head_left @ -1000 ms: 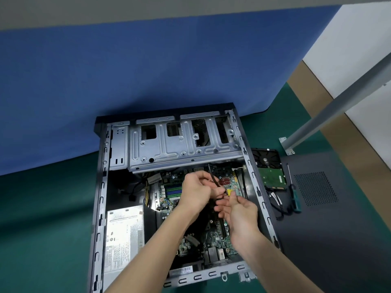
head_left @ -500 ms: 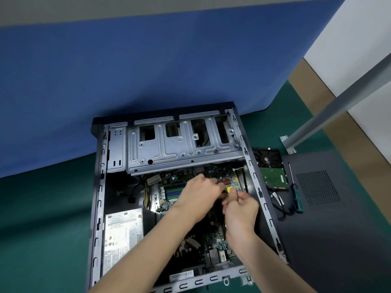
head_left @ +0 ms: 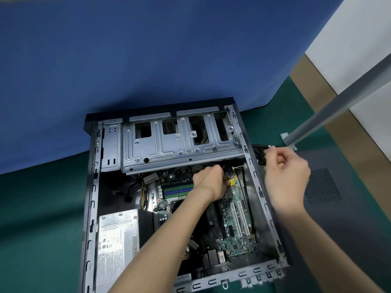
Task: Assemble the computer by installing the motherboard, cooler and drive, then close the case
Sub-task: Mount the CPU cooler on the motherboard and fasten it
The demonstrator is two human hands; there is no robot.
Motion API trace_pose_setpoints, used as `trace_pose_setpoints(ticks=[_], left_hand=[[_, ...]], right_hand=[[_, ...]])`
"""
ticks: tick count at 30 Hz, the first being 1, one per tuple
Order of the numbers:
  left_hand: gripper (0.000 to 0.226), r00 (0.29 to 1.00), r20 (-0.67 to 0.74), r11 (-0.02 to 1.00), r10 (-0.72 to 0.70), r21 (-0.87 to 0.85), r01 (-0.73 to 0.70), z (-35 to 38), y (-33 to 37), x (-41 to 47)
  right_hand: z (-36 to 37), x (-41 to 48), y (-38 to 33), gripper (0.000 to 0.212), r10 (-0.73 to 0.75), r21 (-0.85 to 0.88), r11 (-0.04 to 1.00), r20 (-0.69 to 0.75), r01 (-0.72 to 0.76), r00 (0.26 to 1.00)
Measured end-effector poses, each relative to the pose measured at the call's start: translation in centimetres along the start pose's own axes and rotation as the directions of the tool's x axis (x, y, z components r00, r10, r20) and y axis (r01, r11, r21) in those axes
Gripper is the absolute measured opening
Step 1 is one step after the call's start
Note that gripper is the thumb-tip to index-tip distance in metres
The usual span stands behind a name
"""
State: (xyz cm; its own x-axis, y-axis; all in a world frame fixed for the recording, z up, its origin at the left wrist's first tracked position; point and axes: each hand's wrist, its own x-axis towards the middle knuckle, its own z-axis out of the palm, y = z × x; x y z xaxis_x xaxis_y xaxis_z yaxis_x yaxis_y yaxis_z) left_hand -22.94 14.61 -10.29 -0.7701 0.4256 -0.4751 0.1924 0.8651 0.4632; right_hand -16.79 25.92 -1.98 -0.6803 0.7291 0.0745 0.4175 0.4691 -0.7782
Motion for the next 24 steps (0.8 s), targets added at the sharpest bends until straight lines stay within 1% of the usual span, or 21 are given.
trace_pose_setpoints(ticks=[2, 5, 7, 9, 14, 19, 21, 24], left_hand=[[0.027, 0.995, 0.062, 0.995, -0.082, -0.056, 0.085, 0.5, 0.4, 1.0], [0.027, 0.976, 0.14, 0.974, -0.168, -0.129, 0.187, 0.9, 0.4, 2.0], [0.029, 0.967, 0.164, 0.96, -0.195, -0.17, 0.222, 1.2, 0.3, 2.4], [0.031, 0.963, 0.166, 0.951, -0.211, -0.194, 0.241, 1.3, 0.3, 2.6], [0.023, 0.966, 0.17, 0.946, -0.193, -0.227, 0.229, 1.2, 0.8, 3.0], [0.036, 0.953, 0.244, 0.963, -0.177, -0.158, 0.22, 0.9, 1.6, 3.6], [0.035, 0.95, 0.267, 0.972, -0.159, -0.126, 0.198, 0.8, 1.7, 3.8], [0.038, 0.948, 0.284, 0.965, -0.145, -0.169, 0.199, 0.5, 1.7, 4.0]], right_hand=[[0.4, 2.0, 1.0, 0.034, 0.004, -0.058, 0.998, 0.061, 0.0, 0.998], [1.6, 2.5, 2.4, 0.041, -0.033, -0.123, 0.991, 0.153, 0.052, 0.988], [2.2, 2.1, 2.7, 0.05, -0.043, -0.132, 0.989, 0.193, 0.069, 0.98], [2.6, 2.2, 2.8, 0.053, -0.037, -0.127, 0.99, 0.218, 0.066, 0.975], [2.7, 2.2, 2.7, 0.054, -0.026, -0.15, 0.987, 0.24, 0.063, 0.97], [2.7, 2.2, 2.9, 0.054, -0.031, -0.164, 0.984, 0.249, 0.074, 0.968], [2.8, 2.2, 3.0, 0.054, -0.037, -0.162, 0.984, 0.249, 0.079, 0.968], [2.9, 2.2, 3.0, 0.054, -0.037, -0.165, 0.983, 0.251, 0.08, 0.967]])
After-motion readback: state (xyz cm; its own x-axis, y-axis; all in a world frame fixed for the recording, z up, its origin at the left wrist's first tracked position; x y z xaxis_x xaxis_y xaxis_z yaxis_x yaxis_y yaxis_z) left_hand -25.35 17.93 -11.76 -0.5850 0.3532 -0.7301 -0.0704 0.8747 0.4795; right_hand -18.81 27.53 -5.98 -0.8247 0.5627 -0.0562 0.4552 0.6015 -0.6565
